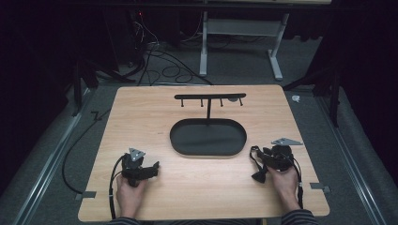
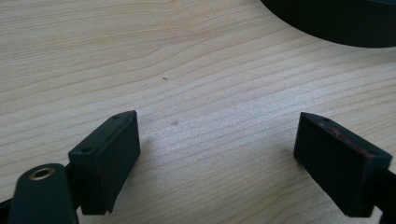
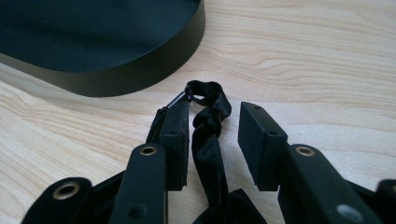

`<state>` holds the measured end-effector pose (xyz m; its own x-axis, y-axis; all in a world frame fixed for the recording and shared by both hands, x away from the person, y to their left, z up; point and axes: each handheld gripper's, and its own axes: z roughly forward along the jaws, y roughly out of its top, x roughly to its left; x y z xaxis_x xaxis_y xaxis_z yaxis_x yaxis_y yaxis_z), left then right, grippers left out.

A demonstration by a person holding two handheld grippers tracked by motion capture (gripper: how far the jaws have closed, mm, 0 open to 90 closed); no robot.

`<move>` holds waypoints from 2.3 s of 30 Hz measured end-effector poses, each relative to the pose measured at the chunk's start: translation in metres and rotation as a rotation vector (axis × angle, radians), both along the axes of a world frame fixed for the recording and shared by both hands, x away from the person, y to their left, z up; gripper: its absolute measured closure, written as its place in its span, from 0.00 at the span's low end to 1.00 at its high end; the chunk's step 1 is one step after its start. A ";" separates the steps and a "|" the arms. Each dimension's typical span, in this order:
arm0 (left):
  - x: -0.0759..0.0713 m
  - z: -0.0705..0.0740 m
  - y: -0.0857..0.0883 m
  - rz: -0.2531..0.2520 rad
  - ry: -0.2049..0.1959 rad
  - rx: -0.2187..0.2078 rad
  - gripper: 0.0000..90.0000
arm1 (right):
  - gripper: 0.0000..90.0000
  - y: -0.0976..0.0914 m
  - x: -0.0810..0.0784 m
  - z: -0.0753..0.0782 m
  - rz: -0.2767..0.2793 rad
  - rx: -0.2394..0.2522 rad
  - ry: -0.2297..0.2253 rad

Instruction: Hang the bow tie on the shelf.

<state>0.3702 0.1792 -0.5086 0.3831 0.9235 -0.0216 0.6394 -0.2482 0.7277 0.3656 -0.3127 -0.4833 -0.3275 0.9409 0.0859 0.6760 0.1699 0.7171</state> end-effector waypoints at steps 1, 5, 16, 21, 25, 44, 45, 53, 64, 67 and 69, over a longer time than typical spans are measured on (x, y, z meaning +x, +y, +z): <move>0.000 0.000 0.000 0.000 0.000 0.000 0.17 | 0.73 0.000 0.001 -0.001 0.001 0.000 0.005; 0.000 0.000 0.000 0.000 0.000 0.000 0.17 | 0.75 0.002 0.002 -0.003 0.002 -0.004 0.010; 0.000 0.000 0.000 0.000 0.000 0.000 0.17 | 0.83 0.002 0.005 -0.008 0.000 -0.017 0.031; 0.000 0.000 0.000 0.000 0.000 0.000 0.17 | 0.86 0.003 0.006 -0.008 0.010 -0.022 0.034; 0.000 0.000 0.000 0.000 0.000 0.000 0.17 | 0.88 0.003 0.005 -0.008 0.010 -0.018 0.030; 0.000 0.000 0.000 0.000 0.000 0.000 0.17 | 0.89 -0.002 -0.007 0.008 0.019 0.011 -0.035; 0.000 0.000 0.000 0.000 0.000 0.000 0.17 | 0.89 -0.002 -0.007 0.009 0.022 0.008 -0.040; 0.000 0.000 0.000 0.000 0.000 0.000 0.17 | 0.89 -0.002 -0.013 0.020 0.022 0.008 -0.076; 0.000 0.000 0.000 0.000 0.000 0.000 0.17 | 0.89 0.004 -0.018 0.040 0.038 -0.006 -0.140; 0.000 0.000 0.000 0.000 0.000 0.000 0.17 | 0.89 0.005 -0.019 0.043 0.042 -0.005 -0.150; 0.000 0.000 0.000 0.000 0.000 0.000 0.17 | 0.89 0.006 -0.019 0.046 0.047 -0.010 -0.161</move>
<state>0.3702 0.1793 -0.5085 0.3831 0.9234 -0.0214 0.6394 -0.2485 0.7276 0.3461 -0.3064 -0.4377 -0.3801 0.9247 0.0197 0.5434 0.2061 0.8138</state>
